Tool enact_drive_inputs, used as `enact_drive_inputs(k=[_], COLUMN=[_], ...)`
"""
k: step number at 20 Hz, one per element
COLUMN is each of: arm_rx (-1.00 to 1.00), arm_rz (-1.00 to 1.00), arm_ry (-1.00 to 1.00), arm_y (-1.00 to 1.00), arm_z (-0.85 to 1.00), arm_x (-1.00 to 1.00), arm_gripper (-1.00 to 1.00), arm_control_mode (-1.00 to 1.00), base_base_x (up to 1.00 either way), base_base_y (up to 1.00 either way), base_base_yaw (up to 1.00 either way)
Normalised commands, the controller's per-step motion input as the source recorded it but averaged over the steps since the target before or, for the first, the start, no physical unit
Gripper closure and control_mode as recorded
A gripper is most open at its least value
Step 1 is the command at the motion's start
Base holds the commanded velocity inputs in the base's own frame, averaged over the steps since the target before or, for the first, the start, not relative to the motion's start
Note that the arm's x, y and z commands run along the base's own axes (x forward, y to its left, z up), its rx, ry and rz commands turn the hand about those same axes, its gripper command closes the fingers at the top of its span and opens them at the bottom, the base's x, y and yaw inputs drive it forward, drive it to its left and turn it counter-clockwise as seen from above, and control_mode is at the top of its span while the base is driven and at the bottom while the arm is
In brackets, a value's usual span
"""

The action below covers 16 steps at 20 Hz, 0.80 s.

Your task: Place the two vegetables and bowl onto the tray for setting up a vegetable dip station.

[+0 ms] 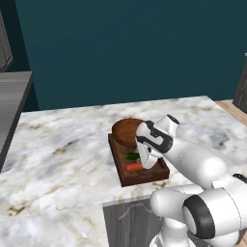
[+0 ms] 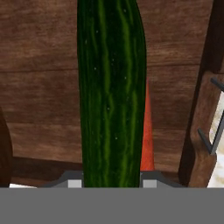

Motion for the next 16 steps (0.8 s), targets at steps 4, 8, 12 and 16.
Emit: enact_drive_inputs(k=[4, 8, 12, 16], arm_rx=[0.0, 0.0, 0.0, 0.0], arm_rz=[0.0, 0.0, 0.0, 0.0], arm_ry=[0.0, 0.0, 0.0, 0.0], arm_y=[-0.01, -0.01, -0.01, 0.0], arm_z=[0.0, -0.01, -0.06, -0.08], arm_x=[0.08, 0.09, 0.09, 0.07], arm_gripper=[1.0, 1.0, 1.0, 1.0], arm_control_mode=[-1.0, -1.0, -1.0, -1.0], base_base_x=[0.0, 0.0, 0.0, 0.0], base_base_y=[0.0, 0.0, 0.0, 0.0], base_base_yaw=[0.0, 0.0, 0.0, 0.0])
